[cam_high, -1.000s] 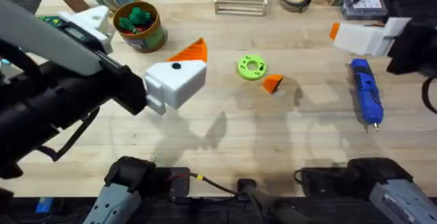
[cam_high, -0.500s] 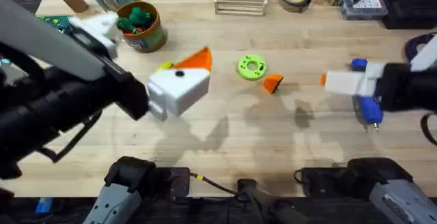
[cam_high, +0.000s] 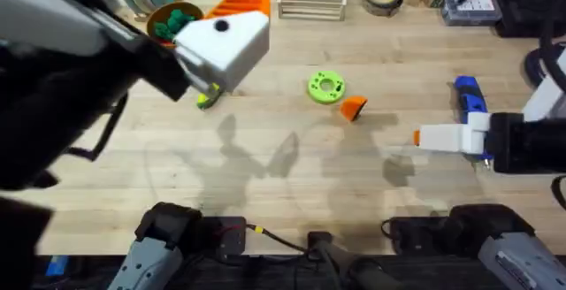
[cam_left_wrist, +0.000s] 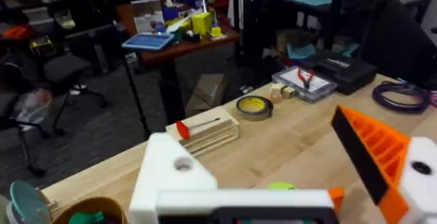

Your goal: Pick up the gripper from the table and insert it into the empty holder that is missing its gripper. Then pick up a screw, insert it into the mounting hole, and use the screwdriver to tighten it. Finally, clean up the table by picking up the vegetable and placing it into the bucket.

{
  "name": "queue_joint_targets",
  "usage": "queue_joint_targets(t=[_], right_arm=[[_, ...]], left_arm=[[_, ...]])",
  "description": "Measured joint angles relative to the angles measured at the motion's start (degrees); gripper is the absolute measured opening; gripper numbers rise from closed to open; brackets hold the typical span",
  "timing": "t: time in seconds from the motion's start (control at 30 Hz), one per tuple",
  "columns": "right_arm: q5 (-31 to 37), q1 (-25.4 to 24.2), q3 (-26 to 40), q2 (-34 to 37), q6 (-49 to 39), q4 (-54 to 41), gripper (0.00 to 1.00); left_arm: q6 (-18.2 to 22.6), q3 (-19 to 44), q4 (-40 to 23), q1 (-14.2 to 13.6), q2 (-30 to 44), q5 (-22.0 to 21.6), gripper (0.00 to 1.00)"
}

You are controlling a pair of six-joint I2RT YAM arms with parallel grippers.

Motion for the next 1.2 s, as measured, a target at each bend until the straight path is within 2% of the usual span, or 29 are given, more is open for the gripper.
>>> queue_joint_targets(t=[0.23, 0.43, 0.8, 0.93, 1.1, 1.2], right_arm=[[0.0, 0.0, 0.0, 0.0, 0.02, 0.0, 0.975], [0.0, 0.0, 0.0, 0.0, 0.02, 0.0, 0.976], [0.0, 0.0, 0.0, 0.0, 0.02, 0.0, 0.977], [0.0, 0.0, 0.0, 0.0, 0.02, 0.0, 0.977], [0.0, 0.0, 0.0, 0.0, 0.02, 0.0, 0.978], [0.0, 0.0, 0.01, 0.0, 0.02, 0.0, 0.978]], left_arm=[[0.01, -10.67, 11.64, 0.0, -3.06, -0.22, 0.993], [0.01, -22.05, 21.19, 0.0, -11.46, -0.22, 0.993], [0.01, -41.42, 32.1, 0.0, -27.98, -0.22, 0.993], [0.03, -47.3, 40.32, 0.0, -30.29, -0.22, 0.993], [0.03, -48.71, 38.39, -0.4, -30.31, -0.28, 0.993], [0.01, -48.71, 35.01, -1.08, -30.31, -0.31, 0.993]])
